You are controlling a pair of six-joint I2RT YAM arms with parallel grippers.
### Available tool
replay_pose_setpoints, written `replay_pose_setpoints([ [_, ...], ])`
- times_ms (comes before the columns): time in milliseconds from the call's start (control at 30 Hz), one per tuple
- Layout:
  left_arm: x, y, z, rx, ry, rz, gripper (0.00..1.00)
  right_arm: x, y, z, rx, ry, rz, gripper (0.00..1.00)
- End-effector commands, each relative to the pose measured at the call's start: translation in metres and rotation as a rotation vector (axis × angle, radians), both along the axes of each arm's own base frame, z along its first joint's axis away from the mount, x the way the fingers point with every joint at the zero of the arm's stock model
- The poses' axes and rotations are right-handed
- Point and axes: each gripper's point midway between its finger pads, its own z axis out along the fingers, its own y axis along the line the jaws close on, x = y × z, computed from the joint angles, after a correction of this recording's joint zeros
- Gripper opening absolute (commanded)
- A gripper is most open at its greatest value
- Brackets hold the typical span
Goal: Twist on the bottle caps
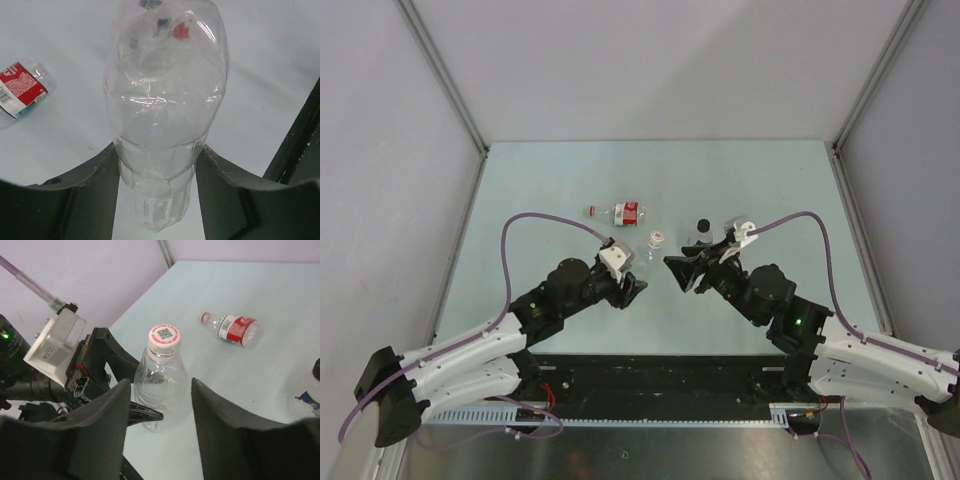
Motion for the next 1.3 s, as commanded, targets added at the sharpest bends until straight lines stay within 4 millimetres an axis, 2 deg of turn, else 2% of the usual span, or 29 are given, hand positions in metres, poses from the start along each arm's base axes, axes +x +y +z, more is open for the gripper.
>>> replay_pose_setpoints([
  [0,0.016,-0.002,0.033,-0.096,-0.045,0.076,0.0,-0.005,-0.009,0.031,0.088,-0.055,0.04,0.65],
  [67,0.014,-0.001,0.029,-0.094,-0.036,0.079,0.0,-0.005,-0.015,0.035,0.094,-0.063,0.04,0.75],
  [167,0.017,0.004,0.022,-0.1,-0.001,0.132,0.0,-0.001,-0.028,0.028,0.065,-0.047,0.003,0.89],
  [233,0.021,0.009,0.014,-0.092,0.047,0.188,0.0,0.004,-0.04,0.019,0.038,-0.019,-0.047,0.96],
  [300,0.02,0.01,0.004,-0.073,0.103,0.212,0.0,0.008,-0.051,0.013,0.023,0.002,-0.098,0.99],
  [367,0.006,-0.002,-0.002,-0.06,0.142,0.109,0.0,0.006,-0.056,0.013,0.01,-0.012,-0.098,0.99],
  [400,-0.013,-0.015,-0.001,-0.071,0.159,-0.031,0.0,0.002,-0.055,0.014,-0.006,-0.035,-0.069,0.99],
  [467,-0.057,-0.034,0.007,-0.113,0.16,-0.326,0.0,-0.012,-0.045,0.016,-0.087,-0.134,0.058,0.99],
  [567,-0.107,-0.039,0.028,-0.184,0.087,-0.644,0.0,-0.061,-0.023,0.01,-0.223,-0.33,0.409,0.99],
  [667,-0.134,-0.032,0.035,-0.209,0.015,-0.798,0.0,-0.119,-0.015,0.002,-0.279,-0.551,0.755,0.95],
  [733,-0.145,-0.029,0.036,-0.216,-0.02,-0.873,0.0,-0.143,-0.017,0.004,-0.259,-0.66,0.878,0.94],
  [933,-0.17,-0.026,0.034,-0.22,-0.055,-1.084,0.0,-0.151,-0.019,0.02,-0.219,-0.751,0.888,0.94],
  [1133,-0.17,-0.031,0.034,-0.209,-0.068,-1.144,0.0,-0.16,-0.01,0.033,-0.143,-0.771,0.951,0.93],
  [1267,-0.166,-0.034,0.036,-0.206,-0.081,-1.141,0.0,-0.164,-0.002,0.037,-0.097,-0.733,0.998,0.87],
])
